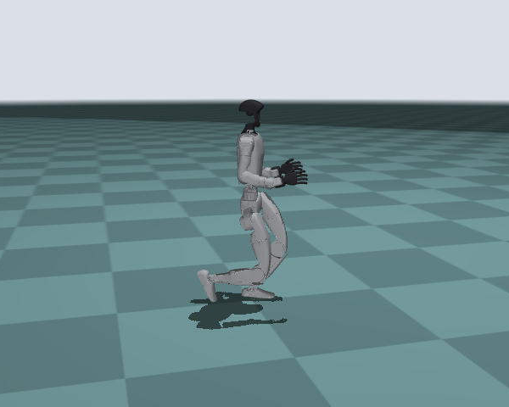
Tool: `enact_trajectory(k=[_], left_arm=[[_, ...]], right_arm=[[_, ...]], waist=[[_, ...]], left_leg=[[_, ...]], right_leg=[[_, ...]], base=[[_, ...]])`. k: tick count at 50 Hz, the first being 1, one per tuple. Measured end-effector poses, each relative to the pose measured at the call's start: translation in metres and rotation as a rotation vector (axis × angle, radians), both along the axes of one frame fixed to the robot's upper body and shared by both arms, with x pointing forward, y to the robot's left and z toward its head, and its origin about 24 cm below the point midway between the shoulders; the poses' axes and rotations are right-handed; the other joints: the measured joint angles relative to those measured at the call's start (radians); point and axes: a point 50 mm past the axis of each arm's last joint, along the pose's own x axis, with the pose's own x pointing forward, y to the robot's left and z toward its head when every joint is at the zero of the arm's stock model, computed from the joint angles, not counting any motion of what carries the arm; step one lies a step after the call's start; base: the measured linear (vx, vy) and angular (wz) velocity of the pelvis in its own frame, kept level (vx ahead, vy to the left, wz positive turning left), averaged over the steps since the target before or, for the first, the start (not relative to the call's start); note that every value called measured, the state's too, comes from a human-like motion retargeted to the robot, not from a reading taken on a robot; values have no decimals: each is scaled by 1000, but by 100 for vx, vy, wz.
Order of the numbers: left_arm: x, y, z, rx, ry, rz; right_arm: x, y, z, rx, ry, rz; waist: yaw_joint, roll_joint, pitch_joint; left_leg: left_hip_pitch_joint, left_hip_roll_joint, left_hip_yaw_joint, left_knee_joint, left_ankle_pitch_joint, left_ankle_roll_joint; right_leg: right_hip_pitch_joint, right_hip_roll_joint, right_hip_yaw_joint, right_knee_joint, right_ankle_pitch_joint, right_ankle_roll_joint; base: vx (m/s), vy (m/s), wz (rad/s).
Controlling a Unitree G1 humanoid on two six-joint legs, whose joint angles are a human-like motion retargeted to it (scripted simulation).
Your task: Run
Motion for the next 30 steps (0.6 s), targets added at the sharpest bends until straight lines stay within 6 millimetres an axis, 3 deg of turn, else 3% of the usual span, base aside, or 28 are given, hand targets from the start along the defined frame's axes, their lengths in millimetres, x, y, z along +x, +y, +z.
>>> enact_trajectory(k=[4, 8, 11, 13, 17, 20, 24, 30], left_arm=[[45, -7, 35, 113, -215, 43], [75, -21, 76, 117, -413, 40], [80, -33, 94, 76, -503, -13], [78, -41, 98, 46, -531, -67], [68, -60, 88, 6, -510, -201], [59, -71, 77, -18, -462, -289], [50, -75, 52, -31, -333, -322], [41, -56, 2, 50, -67, -216]], right_arm=[[-9, -9, -23, -43, 108, -42], [-26, -28, -34, -43, 173, -83], [-41, -42, -33, -26, 197, -95], [-52, -50, -33, -19, 218, -104], [-70, -62, -35, -11, 256, -143], [-76, -67, -35, 1, 255, -184], [-69, -66, -29, -6, 195, -218], [-24, -66, -8, -95, 19, -286]], waist=[[-48, 37, 46], [-132, 75, 47], [-186, 158, 31], [-218, 218, 12], [-243, 316, -40], [-223, 376, -61], [-184, 387, -50], [-96, 333, 21]], left_leg=[[105, 42, -36, 98, -177, 27], [266, 59, -63, 31, -217, 14], [410, 137, -85, -49, -158, -73], [481, 204, -99, -85, -60, -152], [516, 329, -135, -60, 249, -309], [483, 420, -162, 69, 392, -367], [461, 508, -151, 298, 372, -327], [356, 629, -120, 641, 157, -167]], right_leg=[[-148, 16, 7, 145, -166, -100], [-335, 76, 16, 127, -283, -144], [-413, 194, -33, -38, -298, -149], [-436, 285, -70, -199, -276, -135], [-437, 457, -98, -550, -181, -79], [-431, 563, -110, -687, -113, -64], [-438, 615, -119, -555, -145, -119], [-376, 609, -103, -289, -405, -265]], base=[[-4, 1, -41], [-2, 2, -25], [6, -2, -40], [9, -6, -26], [4, -8, -15], [-2, -6, -25], [-2, -3, -14], [0, -1, 4]])
